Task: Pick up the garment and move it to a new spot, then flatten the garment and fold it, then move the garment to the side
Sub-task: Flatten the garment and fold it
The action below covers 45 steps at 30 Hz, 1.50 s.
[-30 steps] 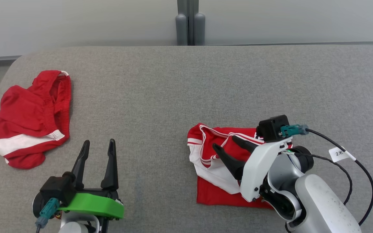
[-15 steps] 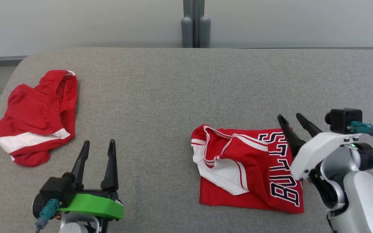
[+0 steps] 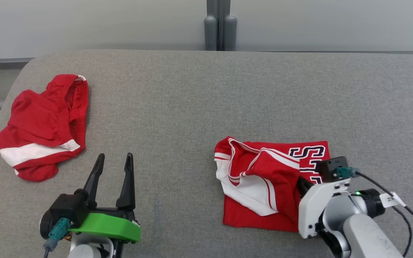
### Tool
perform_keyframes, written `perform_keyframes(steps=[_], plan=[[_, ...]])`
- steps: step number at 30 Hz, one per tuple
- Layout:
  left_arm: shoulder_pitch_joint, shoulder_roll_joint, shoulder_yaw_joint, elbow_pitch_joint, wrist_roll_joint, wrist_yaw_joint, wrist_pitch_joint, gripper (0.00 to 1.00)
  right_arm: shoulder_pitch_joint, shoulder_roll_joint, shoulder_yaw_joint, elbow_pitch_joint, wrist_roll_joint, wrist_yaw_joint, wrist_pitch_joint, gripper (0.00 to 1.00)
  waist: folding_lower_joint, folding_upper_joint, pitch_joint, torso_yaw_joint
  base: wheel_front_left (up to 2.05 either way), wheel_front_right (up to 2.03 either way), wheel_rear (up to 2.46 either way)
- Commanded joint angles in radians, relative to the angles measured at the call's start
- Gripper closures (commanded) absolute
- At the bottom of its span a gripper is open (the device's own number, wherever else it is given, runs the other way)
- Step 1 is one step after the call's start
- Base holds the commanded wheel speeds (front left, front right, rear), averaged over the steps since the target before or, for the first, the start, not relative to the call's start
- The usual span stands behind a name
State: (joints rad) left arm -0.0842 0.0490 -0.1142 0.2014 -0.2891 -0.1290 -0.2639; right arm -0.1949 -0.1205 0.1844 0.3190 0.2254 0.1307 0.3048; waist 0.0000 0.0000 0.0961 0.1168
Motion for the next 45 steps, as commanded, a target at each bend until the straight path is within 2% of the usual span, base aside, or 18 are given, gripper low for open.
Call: perform_keyframes(steps=[1,6,11,13,16,17,18,19,27,33,38,45], plan=[[-0.009,0.003,0.004,0.003,0.009,-0.002,0.0,0.0,-0.012,0.002,0.033,0.002,0.007,0.0,-0.005,1.0,0.0,0.0,-0.001,0.0,0.0,0.0,0.0],[0.002,0.003,0.015,0.002,0.007,-0.002,0.0,0.0,0.004,0.007,0.234,-0.05,0.107,0.0,0.014,1.0,0.0,0.0,-0.004,-0.005,0.0,0.0,0.0],[0.006,0.003,0.024,0.0,0.009,-0.002,0.0,0.0,0.022,0.003,0.427,-0.153,0.242,0.0,0.031,1.0,0.0,0.0,-0.008,-0.019,0.0,0.0,0.0],[0.008,0.003,0.024,0.0,0.01,-0.002,0.0,0.0,0.011,-0.01,0.456,-0.188,0.27,0.0,0.024,1.0,0.0,0.0,-0.011,-0.026,0.0,0.0,0.0],[0.011,0.003,0.025,0.0,0.01,-0.002,0.0,0.0,0.002,-0.025,0.442,-0.226,0.281,0.0,0.002,1.0,0.0,0.0,-0.015,-0.035,0.0,0.0,0.0],[0.012,0.003,0.025,0.0,0.01,-0.002,0.0,0.0,0.004,-0.028,0.422,-0.236,0.277,0.0,-0.007,0.86,0.0,0.0,-0.018,-0.039,0.0,0.0,0.0],[0.014,0.003,0.025,0.0,0.009,-0.002,0.0,0.0,0.007,-0.032,0.401,-0.244,0.271,0.0,-0.017,0.58,0.0,0.0,-0.02,-0.041,0.0,0.0,0.0],[0.015,0.003,0.026,0.0,0.009,-0.002,0.0,0.0,0.016,-0.033,0.358,-0.248,0.262,0.0,-0.031,0.0,0.0,0.0,-0.023,-0.045,0.0,0.0,0.0],[0.038,0.003,0.049,-0.008,0.025,-0.002,0.0,0.0,0.097,-0.001,0.022,-0.304,0.145,0.0,-0.255,0.0,0.0,0.0,-0.062,-0.078,0.0,0.0,0.0],[0.055,0.003,0.091,-0.023,0.053,-0.001,0.0,0.0,0.151,-0.009,-0.129,-0.271,0.034,0.0,-0.412,0.0,0.0,0.0,-0.095,-0.115,0.0,0.0,0.0],[0.067,0.003,0.116,-0.03,0.082,0.003,0.0,0.0,0.127,-0.031,-0.146,-0.188,0.033,0.0,-0.507,0.0,0.0,0.0,-0.112,-0.145,0.0,0.0,0.0],[0.083,0.003,0.135,0.013,0.09,0.009,0.0,0.0,0.081,-0.064,-0.073,-0.034,0.083,0.0,-0.55,0.0,0.0,0.0,-0.128,-0.156,0.0,0.0,0.0]])
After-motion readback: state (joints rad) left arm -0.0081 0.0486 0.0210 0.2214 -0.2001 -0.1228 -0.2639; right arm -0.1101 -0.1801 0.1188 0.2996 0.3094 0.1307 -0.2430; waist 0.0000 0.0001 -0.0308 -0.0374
